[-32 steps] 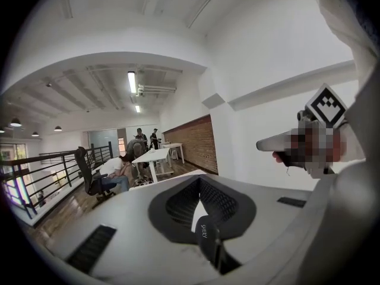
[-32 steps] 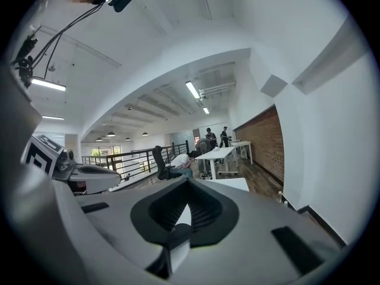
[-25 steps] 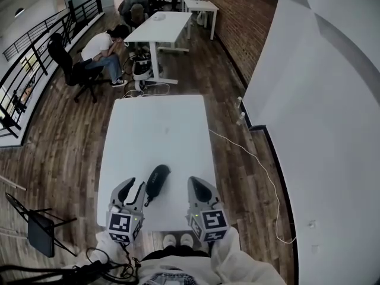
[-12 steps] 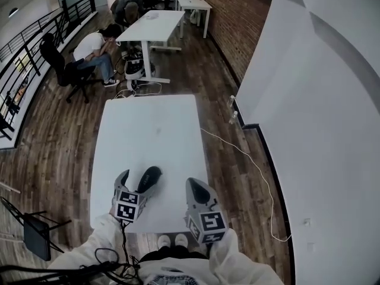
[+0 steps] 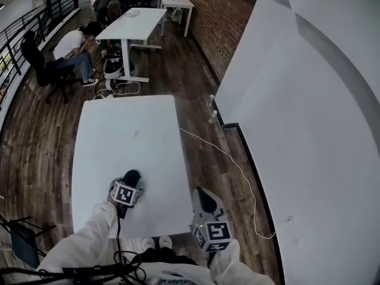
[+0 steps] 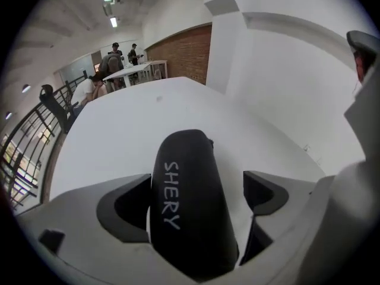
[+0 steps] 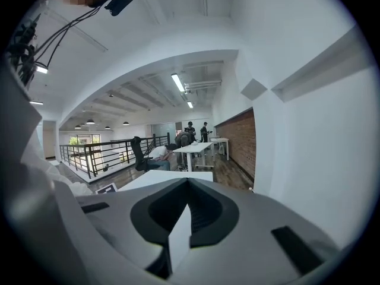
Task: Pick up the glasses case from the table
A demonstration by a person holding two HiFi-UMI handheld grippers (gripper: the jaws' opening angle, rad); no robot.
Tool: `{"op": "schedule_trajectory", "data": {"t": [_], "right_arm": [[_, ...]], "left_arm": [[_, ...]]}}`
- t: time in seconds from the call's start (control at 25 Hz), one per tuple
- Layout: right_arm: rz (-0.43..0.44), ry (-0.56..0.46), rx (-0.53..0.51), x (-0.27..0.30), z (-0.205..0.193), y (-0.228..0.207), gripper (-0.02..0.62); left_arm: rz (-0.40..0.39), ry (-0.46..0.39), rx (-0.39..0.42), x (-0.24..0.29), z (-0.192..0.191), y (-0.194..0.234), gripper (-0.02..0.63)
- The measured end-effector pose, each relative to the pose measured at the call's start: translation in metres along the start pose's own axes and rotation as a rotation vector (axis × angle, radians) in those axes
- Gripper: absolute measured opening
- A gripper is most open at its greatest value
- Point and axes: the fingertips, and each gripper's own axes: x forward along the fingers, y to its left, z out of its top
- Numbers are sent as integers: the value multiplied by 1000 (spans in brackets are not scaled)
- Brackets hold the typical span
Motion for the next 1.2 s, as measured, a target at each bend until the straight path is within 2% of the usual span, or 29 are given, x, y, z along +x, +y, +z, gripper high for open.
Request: {"op": "schedule_trajectory", "data": {"t": [0.16, 0.28, 0.44, 0.68, 0.84, 0.96, 1.2], "right_arm": [[-29, 2, -10, -9, 0, -8, 8], [-24, -6, -23, -8, 5, -9, 8], [-15, -8, -20, -7, 5, -11, 8], [13, 4, -20, -10, -2, 3, 8], [17, 11, -13, -13, -7, 7, 8], [13, 11, -2, -14, -7, 5, 8], [42, 3, 25, -5, -10, 22, 8]], "left_arm": [[12, 33, -27, 9, -11, 11, 495], [-18, 40, -57, 13, -14, 6, 497], [-10, 31, -50, 15, -12, 5, 493], [1, -38, -36, 6, -5, 9, 383], [4, -14, -44, 2, -16, 9, 356], [-47, -94, -73, -13, -6, 0, 341], [-134, -369, -114, -103, 53, -20, 331]]}}
